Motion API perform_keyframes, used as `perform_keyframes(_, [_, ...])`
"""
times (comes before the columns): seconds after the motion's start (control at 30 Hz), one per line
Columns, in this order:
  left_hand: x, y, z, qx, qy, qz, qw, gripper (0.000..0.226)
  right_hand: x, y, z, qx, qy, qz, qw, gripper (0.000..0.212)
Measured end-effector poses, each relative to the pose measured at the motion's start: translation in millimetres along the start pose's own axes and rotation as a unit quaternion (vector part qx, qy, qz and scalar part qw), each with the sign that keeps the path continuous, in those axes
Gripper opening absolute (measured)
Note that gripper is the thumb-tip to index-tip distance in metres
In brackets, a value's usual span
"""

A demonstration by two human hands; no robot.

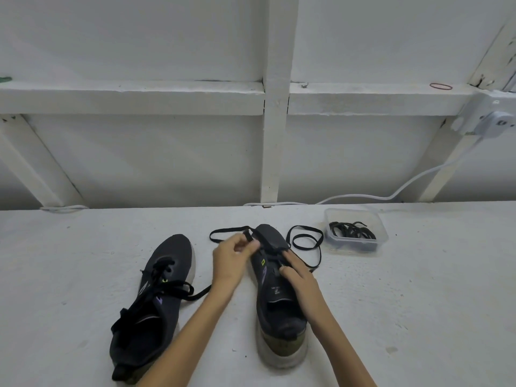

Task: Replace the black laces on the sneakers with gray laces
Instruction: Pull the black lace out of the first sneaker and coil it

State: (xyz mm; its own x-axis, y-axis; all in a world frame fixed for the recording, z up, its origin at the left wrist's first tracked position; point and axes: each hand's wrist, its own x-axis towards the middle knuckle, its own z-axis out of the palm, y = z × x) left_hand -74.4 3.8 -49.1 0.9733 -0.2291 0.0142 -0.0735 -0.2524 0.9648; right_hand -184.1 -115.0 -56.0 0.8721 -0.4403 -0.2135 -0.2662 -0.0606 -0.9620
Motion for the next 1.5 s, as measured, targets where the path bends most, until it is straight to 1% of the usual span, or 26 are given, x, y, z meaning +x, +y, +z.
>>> perform_keyframes(0.03, [6.1, 8.9, -7.8, -0.023, 0.037, 0.008, 0.999, 0.015, -0.3, -0.5, -0.4, 0.002, -0.002, 0.003, 1.0, 0.058])
perform_keyframes(0.1, [18.5, 24.2, -24.1, -0.098, 0.117, 0.016, 0.988, 0.015, 0.1, -0.3, -0.4, 0.006, -0.003, 0.003, 1.0, 0.051])
perform_keyframes(0.17, [24.6, 31.7, -35.2, -0.146, 0.155, 0.016, 0.977, 0.012, 0.2, 2.2, 0.0, 0.008, -0.002, 0.0, 1.0, 0.047])
perform_keyframes(0.23, [20.3, 32.5, -35.0, -0.161, 0.138, -0.009, 0.977, 0.013, 0.2, 2.9, 0.3, 0.006, 0.001, 0.001, 1.0, 0.047])
perform_keyframes(0.33, [0.7, 16.4, -18.6, -0.171, 0.029, -0.076, 0.982, 0.016, 0.3, 2.5, 0.4, 0.004, 0.002, 0.0, 1.0, 0.047])
perform_keyframes(0.4, [-14.2, 2.3, -3.6, -0.138, -0.039, -0.103, 0.984, 0.026, 1.1, 3.6, 0.5, -0.003, 0.005, -0.007, 1.0, 0.045])
perform_keyframes(0.43, [-19.2, -3.5, 2.5, -0.115, -0.051, -0.102, 0.987, 0.026, 1.6, 4.0, 0.8, -0.007, 0.006, -0.011, 1.0, 0.044])
perform_keyframes(0.53, [-18.0, -10.8, 8.0, -0.021, -0.048, -0.046, 0.998, 0.01, 0.7, 1.6, 1.2, -0.007, 0.005, -0.005, 1.0, 0.045])
perform_keyframes(0.6, [-8.6, -10.2, 4.4, 0.024, -0.05, -0.007, 0.998, 0.018, -0.8, -0.9, 0.8, -0.006, 0.005, 0.002, 1.0, 0.054])
perform_keyframes(0.63, [-3.8, -7.6, 1.3, 0.027, -0.036, 0.008, 0.999, 0.02, -0.9, -1.3, 0.5, -0.003, 0.004, 0.004, 1.0, 0.061])
perform_keyframes(0.7, [4.8, 1.6, -6.8, -0.01, 0.03, 0.023, 0.999, 0.019, -0.8, -1.8, -0.2, 0.008, -0.002, 0.01, 1.0, 0.066])
perform_keyframes(0.77, [9.3, 10.0, -13.1, -0.075, 0.097, 0.018, 0.992, 0.014, -0.7, -1.8, 0.0, 0.014, -0.004, 0.009, 1.0, 0.057])
perform_keyframes(0.8, [9.8, 11.4, -13.7, -0.095, 0.106, 0.011, 0.99, 0.011, -1.1, -1.6, 0.3, 0.013, -0.003, 0.008, 1.0, 0.051])
perform_keyframes(0.83, [8.9, 10.7, -12.7, -0.106, 0.098, 0.003, 0.989, 0.009, -0.9, -0.7, 0.4, 0.011, -0.002, 0.004, 1.0, 0.049])
perform_keyframes(0.93, [-1.2, 1.5, -3.1, -0.094, 0.027, -0.029, 0.995, 0.011, -0.9, -0.4, 0.8, 0.003, 0.004, 0.006, 1.0, 0.062])
perform_keyframes(0.97, [-6.1, -2.6, 0.9, -0.079, 0.003, -0.036, 0.996, 0.012, -1.0, -1.0, 1.3, 0.001, 0.006, 0.004, 1.0, 0.062])
perform_keyframes(1.03, [-15.6, -10.4, 7.2, -0.036, -0.027, -0.018, 0.999, 0.014, -1.9, -3.2, 2.0, -0.008, 0.007, -0.012, 1.0, 0.047])
perform_keyframes(1.1, [-18.7, -15.9, 10.2, 0.013, -0.014, 0.02, 1.0, 0.013, -3.0, -4.6, 1.4, -0.035, -0.007, -0.038, 0.999, 0.038])
perform_keyframes(1.17, [-17.3, -17.6, 9.5, 0.031, 0.002, 0.033, 0.999, 0.011, -1.2, -6.6, -1.5, -0.104, 0.008, -0.059, 0.993, 0.033])
perform_keyframes(1.23, [-17.3, -16.7, 8.7, 0.017, 0.01, 0.025, 1.0, 0.012, 3.6, -16.8, -8.4, -0.166, 0.066, -0.095, 0.979, 0.031])
perform_keyframes(1.3, [-19.6, -15.6, 9.7, 0.005, 0.019, 0.014, 1.0, 0.014, 15.4, -33.2, -17.9, -0.215, 0.099, -0.192, 0.952, 0.023])
perform_keyframes(1.33, [-21.6, -15.0, 10.4, 0.001, 0.025, 0.01, 1.0, 0.015, 23.6, -42.0, -22.4, -0.263, 0.076, -0.245, 0.93, 0.021])
perform_keyframes(1.37, [-23.5, -14.8, 11.4, -0.005, 0.031, 0.006, 0.999, 0.016, 33.0, -49.9, -25.0, -0.323, 0.022, -0.284, 0.902, 0.023])
perform_keyframes(1.43, [-24.3, -16.5, 12.7, -0.02, 0.044, 0.0, 0.999, 0.017, 49.2, -62.3, -23.4, -0.45, -0.113, -0.305, 0.831, 0.031])
perform_keyframes(1.47, [-24.1, -17.8, 12.9, -0.022, 0.05, -0.002, 0.998, 0.018, 56.6, -64.4, -20.8, -0.494, -0.158, -0.309, 0.797, 0.035])
perform_keyframes(1.5, [-23.9, -19.1, 12.9, -0.022, 0.057, -0.004, 0.998, 0.019, 63.2, -65.0, -17.6, -0.522, -0.181, -0.315, 0.772, 0.036])
